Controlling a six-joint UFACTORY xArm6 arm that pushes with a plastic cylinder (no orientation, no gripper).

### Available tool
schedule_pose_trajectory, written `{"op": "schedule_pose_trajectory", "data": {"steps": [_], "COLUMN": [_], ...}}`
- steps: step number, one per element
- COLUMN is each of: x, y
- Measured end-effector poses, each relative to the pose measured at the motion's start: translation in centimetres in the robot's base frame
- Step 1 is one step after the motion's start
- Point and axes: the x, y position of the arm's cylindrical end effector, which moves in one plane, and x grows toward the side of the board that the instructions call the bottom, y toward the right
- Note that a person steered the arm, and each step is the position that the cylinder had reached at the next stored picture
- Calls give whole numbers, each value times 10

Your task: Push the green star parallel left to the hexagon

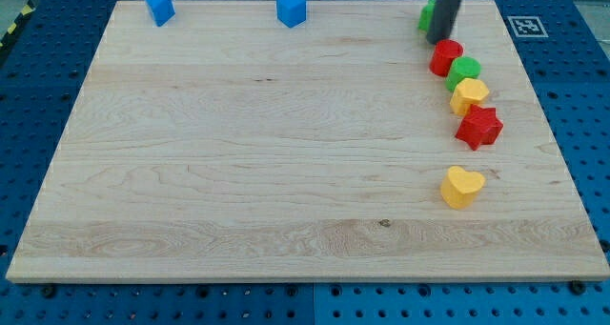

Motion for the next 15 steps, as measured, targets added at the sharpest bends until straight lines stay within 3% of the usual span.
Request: {"op": "schedule_pose_trajectory", "data": {"steps": [1, 3, 5, 9, 11, 13, 15], "x": [0, -40, -46, -65, -66, -50, 1], "y": [41, 53, -9, -24, -59, -92, -103]}}
